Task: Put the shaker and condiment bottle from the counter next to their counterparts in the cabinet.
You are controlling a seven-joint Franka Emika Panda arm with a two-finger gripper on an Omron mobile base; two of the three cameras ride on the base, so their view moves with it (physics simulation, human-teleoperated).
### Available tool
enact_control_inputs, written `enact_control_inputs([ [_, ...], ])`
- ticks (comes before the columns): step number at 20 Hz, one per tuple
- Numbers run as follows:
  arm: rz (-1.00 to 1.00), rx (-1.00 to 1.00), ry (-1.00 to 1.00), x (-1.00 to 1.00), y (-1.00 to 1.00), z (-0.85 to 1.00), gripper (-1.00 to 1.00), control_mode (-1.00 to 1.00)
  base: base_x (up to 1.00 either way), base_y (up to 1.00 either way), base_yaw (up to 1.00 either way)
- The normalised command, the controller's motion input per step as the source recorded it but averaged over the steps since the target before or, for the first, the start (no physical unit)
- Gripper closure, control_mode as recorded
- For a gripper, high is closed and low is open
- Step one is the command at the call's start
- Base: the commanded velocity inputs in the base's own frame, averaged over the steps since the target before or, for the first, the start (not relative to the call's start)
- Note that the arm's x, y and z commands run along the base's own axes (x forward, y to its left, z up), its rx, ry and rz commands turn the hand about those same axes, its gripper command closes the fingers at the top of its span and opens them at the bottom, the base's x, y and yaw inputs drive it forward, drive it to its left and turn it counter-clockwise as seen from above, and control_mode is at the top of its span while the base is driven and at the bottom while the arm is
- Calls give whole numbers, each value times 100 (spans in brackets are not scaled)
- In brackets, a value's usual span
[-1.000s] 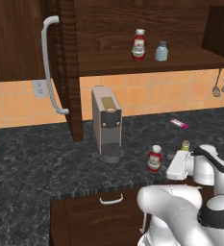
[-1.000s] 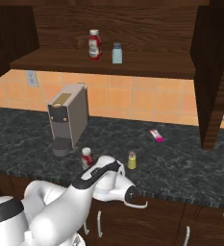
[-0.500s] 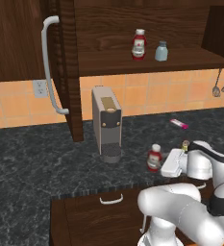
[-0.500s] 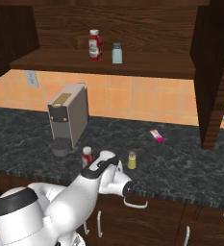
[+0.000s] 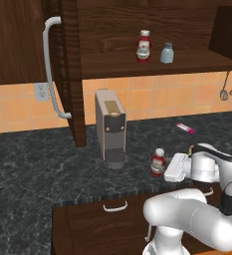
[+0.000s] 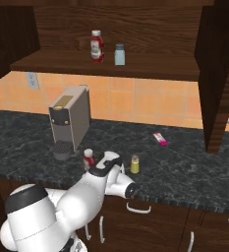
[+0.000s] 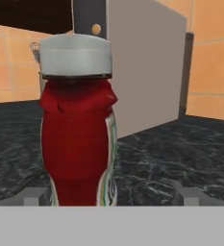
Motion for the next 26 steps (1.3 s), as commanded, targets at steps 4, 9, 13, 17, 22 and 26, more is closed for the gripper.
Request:
enact_control_inputs([
  [4, 0, 0, 0, 0, 4, -3, -100, -100, 0, 0, 0],
  [9, 0, 0, 0, 0, 0, 0, -100, -100, 0, 0, 0],
  [13, 0, 0, 0, -2, 0, 0, -100, -100, 0, 0, 0],
  [17, 0, 0, 0, -12, 0, 0, -100, -100, 0, 0, 0],
  [22, 0, 0, 0, -20, 0, 0, -100, -100, 0, 0, 0],
  [26, 0, 0, 0, -8, 3, 0, -100, -100, 0, 0, 0],
])
